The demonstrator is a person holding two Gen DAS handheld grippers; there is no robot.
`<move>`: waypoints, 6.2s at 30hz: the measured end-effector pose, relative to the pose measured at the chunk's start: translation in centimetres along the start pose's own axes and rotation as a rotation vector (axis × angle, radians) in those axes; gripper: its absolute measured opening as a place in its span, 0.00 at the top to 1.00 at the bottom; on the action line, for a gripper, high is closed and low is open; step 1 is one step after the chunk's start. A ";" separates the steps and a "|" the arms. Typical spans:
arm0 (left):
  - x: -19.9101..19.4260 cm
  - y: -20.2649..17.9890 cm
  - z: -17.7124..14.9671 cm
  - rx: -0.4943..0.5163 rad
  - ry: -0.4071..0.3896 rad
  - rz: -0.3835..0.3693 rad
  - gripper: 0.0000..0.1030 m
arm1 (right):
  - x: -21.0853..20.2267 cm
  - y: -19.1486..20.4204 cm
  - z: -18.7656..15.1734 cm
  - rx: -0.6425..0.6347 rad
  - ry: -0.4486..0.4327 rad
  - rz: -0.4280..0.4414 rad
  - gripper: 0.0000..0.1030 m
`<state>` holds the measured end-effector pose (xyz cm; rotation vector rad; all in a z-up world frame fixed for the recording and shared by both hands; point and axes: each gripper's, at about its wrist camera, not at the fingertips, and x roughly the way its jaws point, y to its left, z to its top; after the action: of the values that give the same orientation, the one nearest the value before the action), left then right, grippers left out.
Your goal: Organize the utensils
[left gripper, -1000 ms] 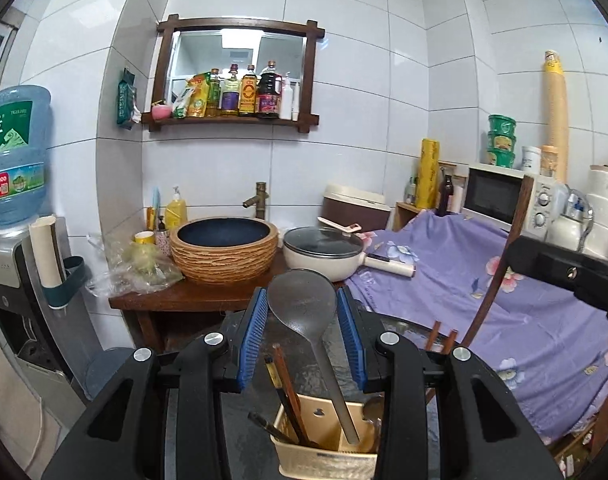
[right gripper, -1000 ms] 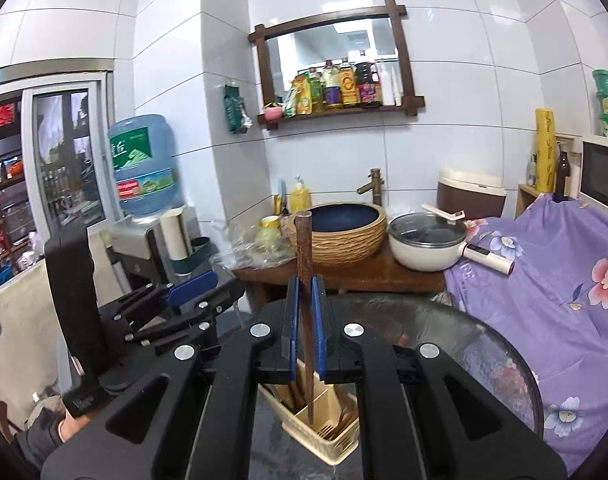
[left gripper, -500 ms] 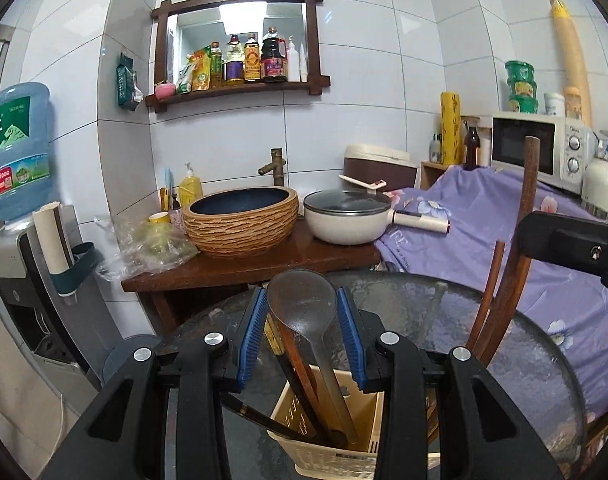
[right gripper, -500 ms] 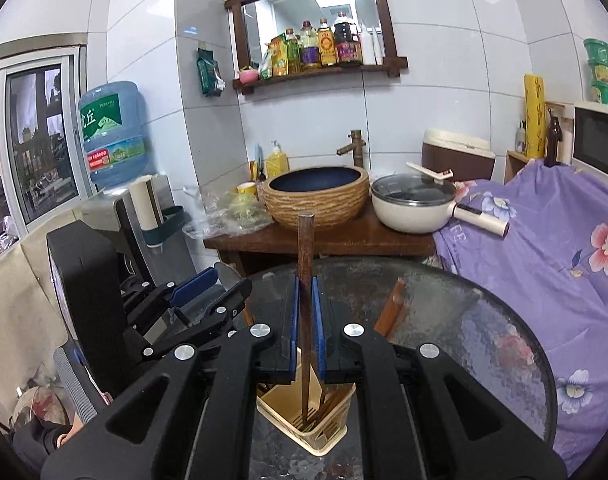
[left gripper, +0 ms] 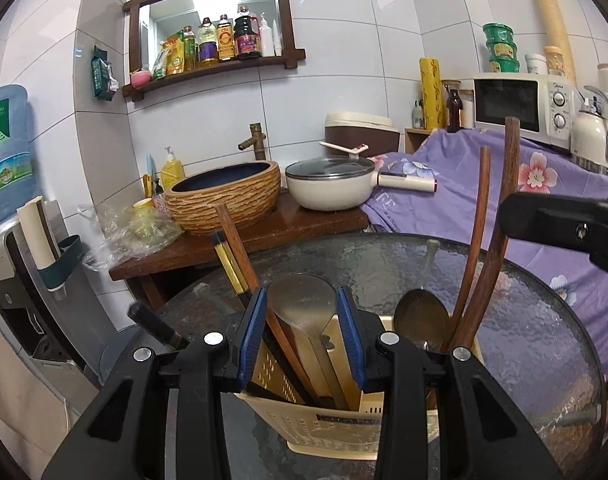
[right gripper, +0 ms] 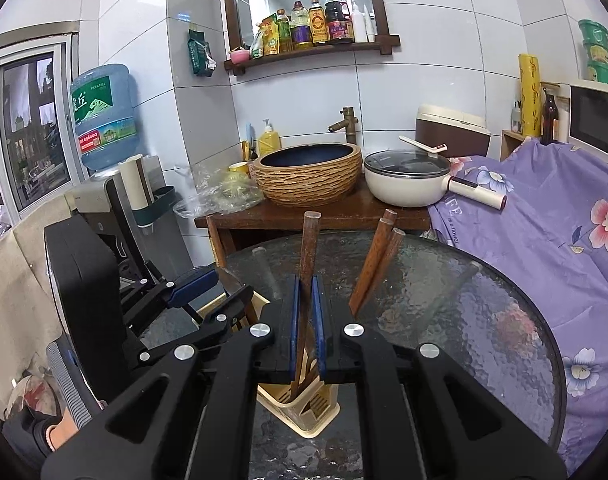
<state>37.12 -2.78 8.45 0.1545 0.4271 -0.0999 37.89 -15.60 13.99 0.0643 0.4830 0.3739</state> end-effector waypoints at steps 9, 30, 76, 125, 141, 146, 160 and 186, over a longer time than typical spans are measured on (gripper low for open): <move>-0.7 -0.4 -0.7 0.037 0.000 -0.026 0.55 | 0.0 -0.2 -0.1 -0.005 -0.013 -0.006 0.92; -13.1 1.5 -8.0 -0.041 -0.129 -0.019 0.06 | -9.9 1.0 -8.9 -0.037 -0.149 -0.066 0.09; -29.7 -3.1 -17.5 -0.109 -0.133 0.072 0.06 | -25.1 7.2 -23.7 -0.066 -0.223 -0.170 0.06; -28.7 -2.7 -18.1 -0.126 -0.050 0.077 0.06 | -23.7 7.1 -24.1 -0.074 -0.177 -0.179 0.06; -28.6 -2.8 -18.2 -0.124 -0.042 0.082 0.06 | -23.4 7.1 -24.3 -0.076 -0.165 -0.176 0.06; -28.5 -2.8 -18.3 -0.124 -0.040 0.083 0.06 | -23.3 7.2 -24.4 -0.079 -0.161 -0.177 0.06; -28.4 -2.8 -18.6 -0.125 -0.034 0.078 0.06 | -23.2 7.0 -24.3 -0.078 -0.156 -0.173 0.06; -28.3 -2.6 -18.9 -0.144 -0.021 0.071 0.06 | -22.8 7.0 -24.7 -0.080 -0.137 -0.183 0.06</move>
<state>3.48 -0.36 3.02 0.0267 0.4059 -0.0007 5.34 -18.11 3.26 -0.0315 0.3348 0.2076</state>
